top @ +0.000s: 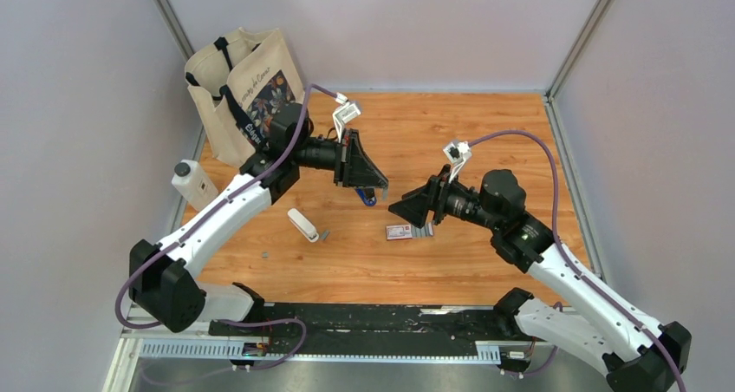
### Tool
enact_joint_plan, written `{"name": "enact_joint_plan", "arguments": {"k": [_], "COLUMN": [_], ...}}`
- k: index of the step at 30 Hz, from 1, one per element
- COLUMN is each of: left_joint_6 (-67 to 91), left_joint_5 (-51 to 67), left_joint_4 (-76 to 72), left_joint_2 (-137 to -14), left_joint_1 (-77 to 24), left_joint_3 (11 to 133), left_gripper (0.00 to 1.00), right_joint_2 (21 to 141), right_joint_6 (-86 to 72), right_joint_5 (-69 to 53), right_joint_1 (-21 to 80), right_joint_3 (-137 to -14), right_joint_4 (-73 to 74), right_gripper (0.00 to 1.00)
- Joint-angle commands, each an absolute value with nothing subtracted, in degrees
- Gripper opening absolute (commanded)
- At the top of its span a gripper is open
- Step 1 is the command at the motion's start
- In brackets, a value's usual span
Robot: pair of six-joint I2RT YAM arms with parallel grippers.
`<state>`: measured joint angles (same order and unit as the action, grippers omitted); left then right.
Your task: Unload the staples from the stapler
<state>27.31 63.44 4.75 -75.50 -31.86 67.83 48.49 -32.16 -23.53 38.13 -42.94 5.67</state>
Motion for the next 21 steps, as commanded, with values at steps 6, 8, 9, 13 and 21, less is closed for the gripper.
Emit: {"name": "enact_joint_plan", "arguments": {"k": [6,8,9,13,21], "left_joint_6": [52.6,52.3,52.1,51.7,51.6], "left_joint_5": [68.1,68.4,68.5,68.3,68.1], "left_joint_4": [-27.2,-27.2,-27.0,-26.9,-26.9], "left_joint_2": [-74.7,-74.4,-74.3,-73.8,-74.0], "left_joint_1": [-30.8,-30.8,-30.8,-30.8,-30.8], "left_joint_3": [63.2,62.8,62.3,61.2,61.1], "left_gripper": [0.13,0.13,0.13,0.14,0.14], "right_joint_2": [47.8,48.4,48.5,49.1,51.6], "right_joint_6": [-35.1,-35.4,-35.6,-35.6,-35.7], "right_joint_5": [-33.4,-33.7,-33.7,-32.8,-32.7], "right_joint_1": [38.3,38.3,38.3,38.3,38.2], "right_joint_3": [-47.4,-48.2,-48.5,-50.0,-52.4], "right_joint_4": [-1.1,-1.8,-2.5,-2.7,-3.0], "right_gripper": [0.69,0.67,0.66,0.64,0.53]}}
